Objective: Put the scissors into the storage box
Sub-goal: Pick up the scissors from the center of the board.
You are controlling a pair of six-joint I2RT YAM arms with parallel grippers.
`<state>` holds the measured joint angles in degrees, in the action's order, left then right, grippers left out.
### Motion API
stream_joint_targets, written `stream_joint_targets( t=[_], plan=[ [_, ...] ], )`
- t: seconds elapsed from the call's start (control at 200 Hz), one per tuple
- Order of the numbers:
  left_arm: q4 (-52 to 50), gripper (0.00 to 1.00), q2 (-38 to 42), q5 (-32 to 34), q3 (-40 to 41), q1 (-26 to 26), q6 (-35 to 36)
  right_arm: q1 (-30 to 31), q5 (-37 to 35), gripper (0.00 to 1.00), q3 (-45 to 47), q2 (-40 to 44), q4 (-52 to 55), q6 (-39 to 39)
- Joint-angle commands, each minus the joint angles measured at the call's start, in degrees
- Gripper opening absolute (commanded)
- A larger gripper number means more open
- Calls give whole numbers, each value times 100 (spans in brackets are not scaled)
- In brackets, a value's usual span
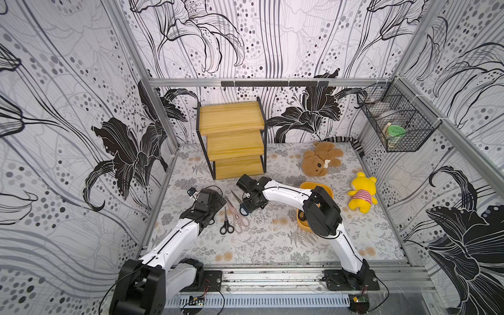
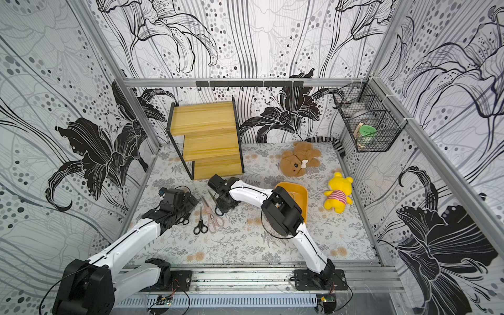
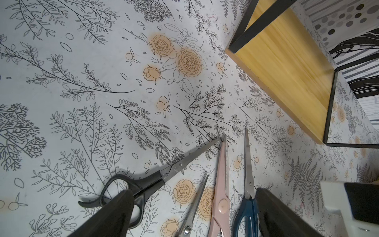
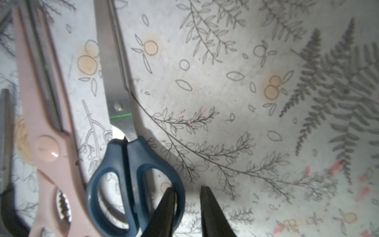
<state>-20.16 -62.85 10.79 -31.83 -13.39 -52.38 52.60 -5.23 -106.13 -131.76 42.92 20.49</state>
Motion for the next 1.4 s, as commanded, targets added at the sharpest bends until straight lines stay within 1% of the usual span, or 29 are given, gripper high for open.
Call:
stream_joint_targets(
  t=[0.0, 0.17, 0.265, 0.365, 0.556, 0.706, 0.871, 1.091, 1.191, 1.291, 1.392],
  plan=[
    [100, 97, 82, 99, 73, 34, 85, 5, -381, 25, 16, -318, 620, -137],
    [87, 97, 89, 82, 63, 38, 67, 0, -461, 23, 104, -392, 665, -161],
    [91, 97, 95, 73, 55, 36, 55, 4, -452, 17, 183, -400, 612, -162],
    [88, 97, 89, 57, 35, 37, 48, 5, -446, 13, 295, -378, 519, -157],
    [118, 97, 80, 21, 20, 37, -10, 2, -526, 0, 446, -378, 369, -169],
    [144, 97, 47, -13, -1, 37, -22, -4, -593, 0, 727, -133, 31, -51],
    [166, 97, 27, -67, -16, 30, -58, -4, -591, 0, 1120, 499, -625, -38],
    [228, 97, 27, -163, 11, 35, -79, -30, -699, 0, 1870, 1328, -1426, 99],
    [286, 97, 26, -214, 28, 38, -82, -60, -794, 0, 2037, 1587, -1536, 198],
    [374, 97, 36, -310, 54, 36, -79, -63, -804, 0, 2037, 1738, -1409, 344],
    [480, 97, 22, -541, 55, 33, -6, -73, -898, 0, 2175, 1951, -1304, 582]
  ],
)
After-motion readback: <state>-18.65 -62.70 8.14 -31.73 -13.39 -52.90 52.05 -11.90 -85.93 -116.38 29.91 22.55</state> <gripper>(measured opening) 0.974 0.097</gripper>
